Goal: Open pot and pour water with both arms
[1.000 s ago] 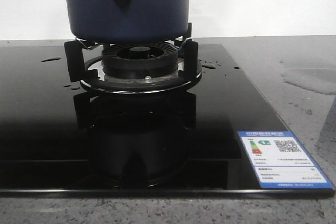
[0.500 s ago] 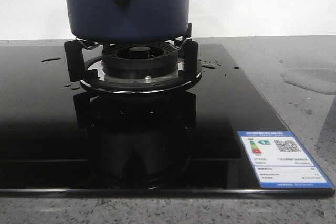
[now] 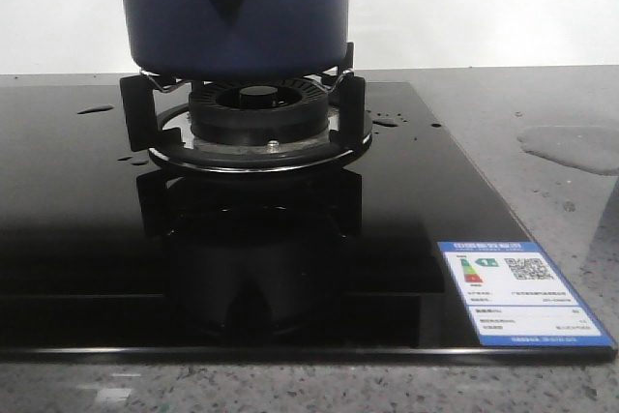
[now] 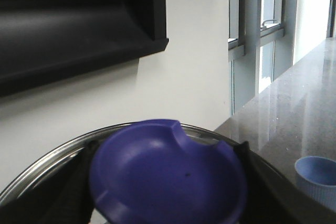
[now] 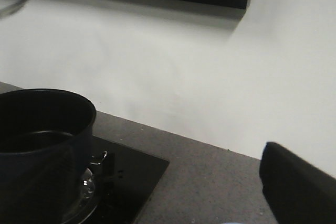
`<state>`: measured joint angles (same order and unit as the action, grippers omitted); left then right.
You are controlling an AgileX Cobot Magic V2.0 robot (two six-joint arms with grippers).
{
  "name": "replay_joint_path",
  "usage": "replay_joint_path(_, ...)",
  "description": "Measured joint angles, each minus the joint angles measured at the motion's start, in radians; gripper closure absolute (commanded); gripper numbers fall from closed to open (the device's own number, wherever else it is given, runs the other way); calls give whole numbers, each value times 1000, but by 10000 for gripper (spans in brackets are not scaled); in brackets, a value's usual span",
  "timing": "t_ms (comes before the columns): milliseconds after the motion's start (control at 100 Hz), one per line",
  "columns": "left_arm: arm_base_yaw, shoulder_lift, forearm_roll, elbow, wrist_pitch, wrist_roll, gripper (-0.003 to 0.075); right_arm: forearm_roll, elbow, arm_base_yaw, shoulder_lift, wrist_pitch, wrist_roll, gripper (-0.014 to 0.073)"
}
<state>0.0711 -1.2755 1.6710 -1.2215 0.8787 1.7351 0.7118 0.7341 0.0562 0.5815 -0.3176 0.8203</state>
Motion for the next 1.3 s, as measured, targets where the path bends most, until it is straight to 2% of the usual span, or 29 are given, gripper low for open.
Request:
replay_joint_path(220, -5, 72, -57, 0, 20, -17, 440, -2, -156, 0, -3, 136, 0, -30)
replay_joint_path(480, -5, 79, -78, 0, 29, -37, 440, 140, -301, 0, -6, 291, 0, -29)
replay_joint_path(630, -5, 79, -78, 0, 29, -39, 440, 169, -365, 0, -6, 326, 0, -29)
replay_joint_path(960, -5, 79, -78, 0, 29, -39, 440, 177, -411, 0, 77, 350, 2, -29)
replay_joint_path(1300, -5, 75, -78, 0, 29, -39, 440, 184, -412, 0, 239, 479, 2, -29)
